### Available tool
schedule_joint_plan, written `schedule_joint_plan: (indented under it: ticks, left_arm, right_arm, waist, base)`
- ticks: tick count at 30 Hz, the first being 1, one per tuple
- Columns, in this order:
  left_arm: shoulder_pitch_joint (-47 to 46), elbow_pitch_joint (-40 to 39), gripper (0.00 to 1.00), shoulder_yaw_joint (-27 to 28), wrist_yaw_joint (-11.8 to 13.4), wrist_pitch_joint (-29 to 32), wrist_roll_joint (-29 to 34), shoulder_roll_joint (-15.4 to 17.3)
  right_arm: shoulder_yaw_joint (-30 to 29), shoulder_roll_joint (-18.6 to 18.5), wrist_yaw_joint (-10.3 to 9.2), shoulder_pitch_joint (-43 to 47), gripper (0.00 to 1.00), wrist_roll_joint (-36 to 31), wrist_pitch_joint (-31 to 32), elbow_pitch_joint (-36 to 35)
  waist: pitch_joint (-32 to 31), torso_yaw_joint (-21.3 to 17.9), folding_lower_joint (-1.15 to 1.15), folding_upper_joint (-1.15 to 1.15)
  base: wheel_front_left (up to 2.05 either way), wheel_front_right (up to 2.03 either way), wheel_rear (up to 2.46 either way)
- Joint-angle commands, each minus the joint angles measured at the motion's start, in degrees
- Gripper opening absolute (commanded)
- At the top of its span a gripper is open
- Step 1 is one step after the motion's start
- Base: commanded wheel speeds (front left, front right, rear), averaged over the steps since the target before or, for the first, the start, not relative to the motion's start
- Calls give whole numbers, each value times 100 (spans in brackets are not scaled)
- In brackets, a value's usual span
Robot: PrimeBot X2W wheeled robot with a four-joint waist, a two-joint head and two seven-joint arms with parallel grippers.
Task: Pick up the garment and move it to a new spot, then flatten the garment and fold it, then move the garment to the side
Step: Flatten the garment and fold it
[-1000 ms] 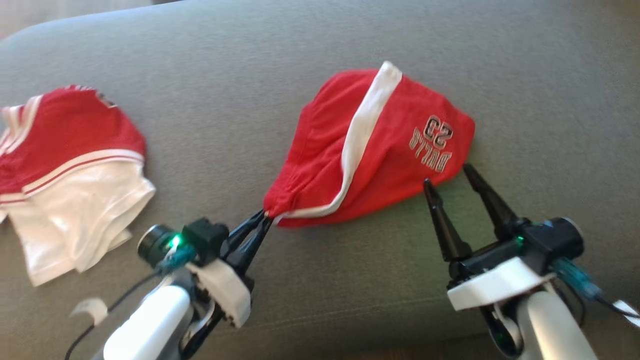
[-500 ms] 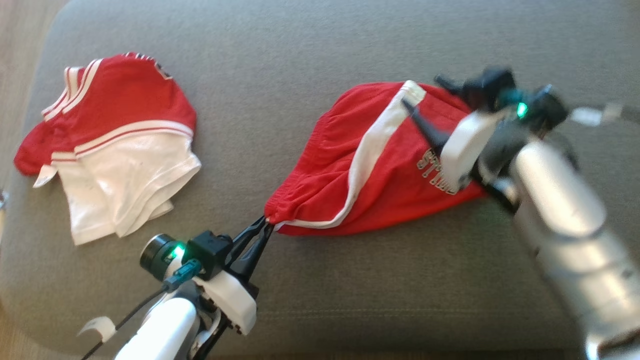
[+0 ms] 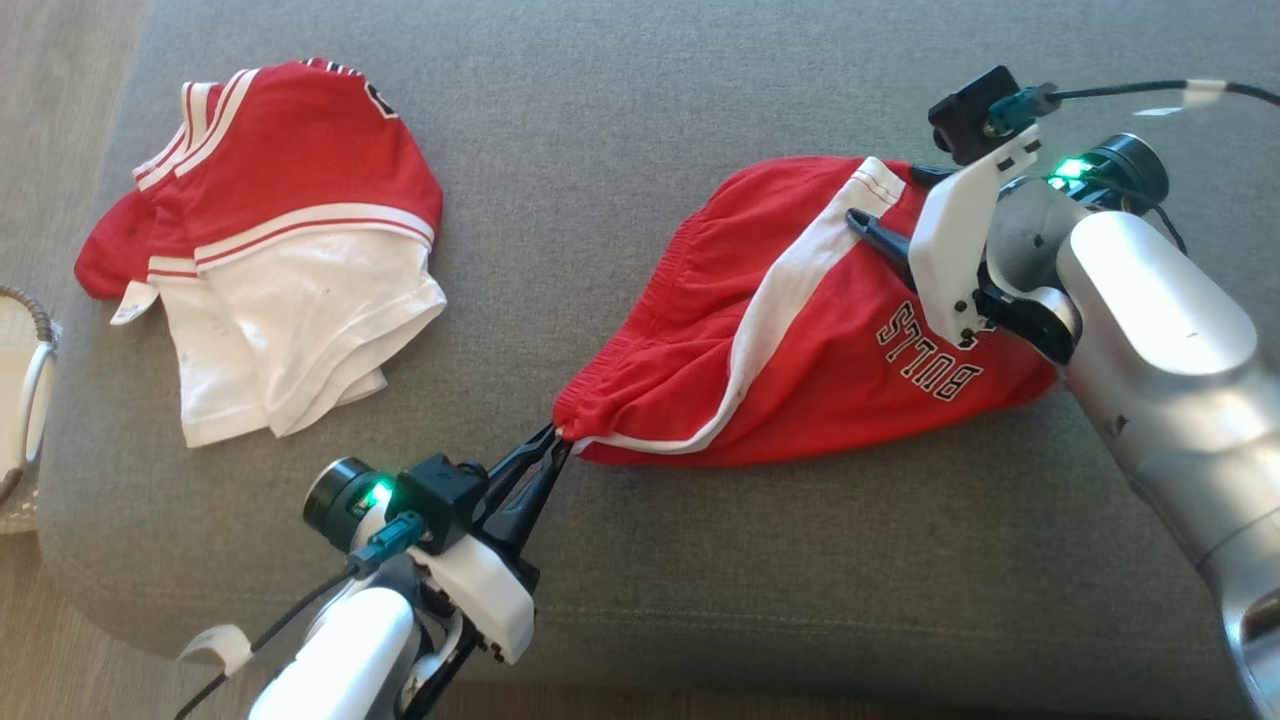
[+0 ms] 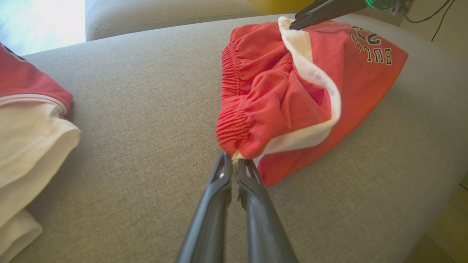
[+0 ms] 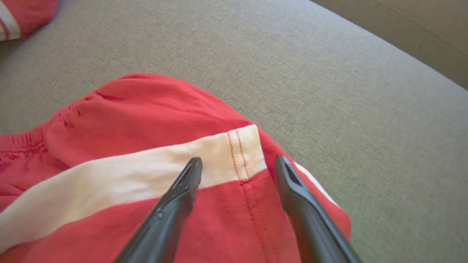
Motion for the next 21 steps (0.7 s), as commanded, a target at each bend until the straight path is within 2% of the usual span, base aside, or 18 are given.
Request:
schedule_joint_plan:
  ticks: [1,2,3,4,6,7,12,14,18,21]
  left_arm:
    - [-248,-156,0,154,3,-70,1,77]
    - [-248,-156,0,154,3,-70,1,77]
    - [-255,-157,0,151,3,-70,-2,77]
    - [-260,-157,0,151,3,-70,-6,77]
    - [-259,-149,0,154,3,-70,-14,77]
    - [-255,-141,0,159,3,-70,-16,78]
    - [-195,-103,0,215,3,-70,4,71]
    - [-95,-149,0,424,3,-70,-83,4]
    - [87,-349,0,849,3,-70,-710,-160]
    - [86,-477,0,1051,3,-70,-1176,-167]
  right_arm:
    - [175,-14,-2,-231,93,108,-39,-53]
    - [175,-14,-2,-231,93,108,-39,-53]
    - [245,-15,-2,-256,74,153,-59,-12]
    - [308,-11,-2,-277,47,201,-90,25]
    - [463,-3,-2,-303,9,311,-156,58]
    - [538,-22,-2,-325,0,331,-219,77]
    - [857,-117,-2,-406,0,355,-648,172]
    - [880,-170,-2,-427,0,360,-1059,230]
    - [624,-223,-2,-424,0,407,-1667,339]
    - [297,-310,-2,-404,0,396,-2236,356]
  waist:
    - [33,27,0,0]
    - [33,27,0,0]
    - [40,33,0,0]
    - [44,36,0,0]
    - [42,33,0,0]
    - [37,26,0,0]
    - [-80,-58,0,0]
    - [-228,-150,0,0]
    - [-472,-338,0,0]
    - [-674,-504,0,0]
  base:
    - [0,0,0]
    - [0,0,0]
    - [0,0,0]
    - [0,0,0]
    - [0,0,0]
    - [0,0,0]
    - [0,0,0]
    - [0,0,0]
    - [0,0,0]
    - [0,0,0]
